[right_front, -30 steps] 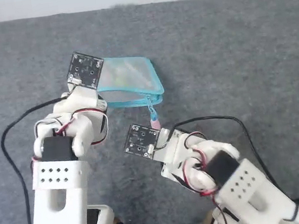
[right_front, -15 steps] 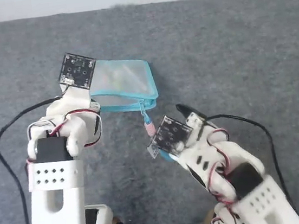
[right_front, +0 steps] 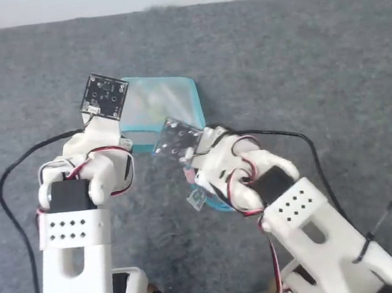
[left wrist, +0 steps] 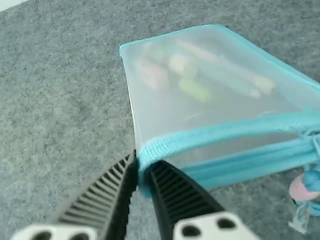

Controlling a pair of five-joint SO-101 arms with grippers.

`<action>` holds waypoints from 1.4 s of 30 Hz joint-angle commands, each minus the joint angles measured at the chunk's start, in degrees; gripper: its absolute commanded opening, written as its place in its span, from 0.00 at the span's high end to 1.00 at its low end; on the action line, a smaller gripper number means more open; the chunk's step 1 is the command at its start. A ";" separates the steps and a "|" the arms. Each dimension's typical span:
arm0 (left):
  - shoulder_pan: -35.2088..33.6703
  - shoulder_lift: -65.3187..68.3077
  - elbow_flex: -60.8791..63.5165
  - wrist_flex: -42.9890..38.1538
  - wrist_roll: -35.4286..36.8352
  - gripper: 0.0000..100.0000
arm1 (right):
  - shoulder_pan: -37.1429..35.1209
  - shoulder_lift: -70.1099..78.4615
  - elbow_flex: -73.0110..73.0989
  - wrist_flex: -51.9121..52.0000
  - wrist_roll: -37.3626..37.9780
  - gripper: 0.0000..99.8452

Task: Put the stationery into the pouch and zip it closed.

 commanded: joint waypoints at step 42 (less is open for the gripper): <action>0.18 -38.07 3.65 -0.62 7.12 0.82 | 8.92 13.85 -19.78 7.69 -10.20 0.99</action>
